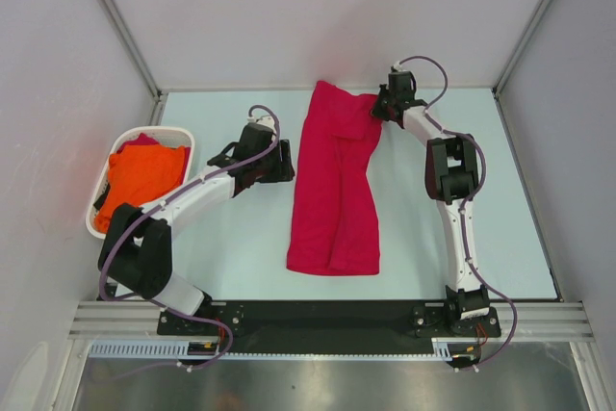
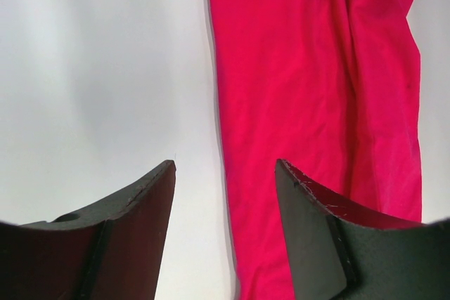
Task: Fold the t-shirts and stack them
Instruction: Rotate the tshirt 90 degrees
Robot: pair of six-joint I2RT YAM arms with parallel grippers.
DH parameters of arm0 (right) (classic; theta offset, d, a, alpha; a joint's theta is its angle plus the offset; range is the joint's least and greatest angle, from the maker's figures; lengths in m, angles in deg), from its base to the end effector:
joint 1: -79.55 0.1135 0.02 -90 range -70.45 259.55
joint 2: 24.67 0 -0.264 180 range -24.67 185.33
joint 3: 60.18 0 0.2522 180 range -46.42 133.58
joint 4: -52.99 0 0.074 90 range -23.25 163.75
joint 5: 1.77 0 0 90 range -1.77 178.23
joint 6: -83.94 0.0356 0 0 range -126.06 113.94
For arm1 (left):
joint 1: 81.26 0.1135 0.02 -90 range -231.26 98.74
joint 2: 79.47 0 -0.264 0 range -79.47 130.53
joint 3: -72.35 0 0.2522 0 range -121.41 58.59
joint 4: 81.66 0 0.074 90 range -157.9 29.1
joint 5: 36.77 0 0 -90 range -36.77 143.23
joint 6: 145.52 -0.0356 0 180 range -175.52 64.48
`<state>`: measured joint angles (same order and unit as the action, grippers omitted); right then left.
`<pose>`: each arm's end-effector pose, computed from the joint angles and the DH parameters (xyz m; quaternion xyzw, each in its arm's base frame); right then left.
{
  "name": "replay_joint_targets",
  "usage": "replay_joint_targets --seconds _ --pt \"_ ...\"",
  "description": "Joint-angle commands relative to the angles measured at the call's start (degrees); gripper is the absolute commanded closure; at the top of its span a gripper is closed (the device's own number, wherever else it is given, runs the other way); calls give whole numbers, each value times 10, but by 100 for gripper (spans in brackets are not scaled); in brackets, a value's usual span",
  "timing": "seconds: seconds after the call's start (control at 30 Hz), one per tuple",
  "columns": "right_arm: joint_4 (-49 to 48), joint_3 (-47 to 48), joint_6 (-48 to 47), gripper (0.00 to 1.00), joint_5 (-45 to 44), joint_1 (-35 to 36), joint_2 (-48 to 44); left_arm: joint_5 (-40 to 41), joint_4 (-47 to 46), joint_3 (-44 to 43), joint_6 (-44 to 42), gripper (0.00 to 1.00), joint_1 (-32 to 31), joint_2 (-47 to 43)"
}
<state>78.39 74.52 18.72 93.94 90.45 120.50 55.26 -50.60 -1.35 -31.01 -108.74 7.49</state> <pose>0.5624 0.1119 0.1543 0.0850 0.8856 0.1814 0.4190 0.2932 -0.1511 0.2427 0.0170 0.9213 -0.1554 0.3560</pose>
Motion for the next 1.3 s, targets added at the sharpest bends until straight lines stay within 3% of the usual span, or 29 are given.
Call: replay_joint_targets --seconds 0.0,0.33,0.97,1.17,1.2,1.23,1.27 --pt "-48 -4 -33 100 15 27 -60 11 -7 6 9 36 2 -7" --pt "-11 155 -61 100 40 115 -2 -2 -38 37 20 36 2 -37" --pt "23 242 -97 92 149 258 104 -15 -142 140 27 35 2 -181" --pt "51 245 -162 88 153 305 104 -31 -166 157 30 35 2 -202" --pt "56 244 -179 86 137 310 101 -32 -166 157 29 35 2 -200" --pt "63 235 -186 62 125 314 99 -33 -168 156 30 35 2 -198" --pt "65 225 -188 50 113 316 94 -34 -165 155 30 35 2 -196"
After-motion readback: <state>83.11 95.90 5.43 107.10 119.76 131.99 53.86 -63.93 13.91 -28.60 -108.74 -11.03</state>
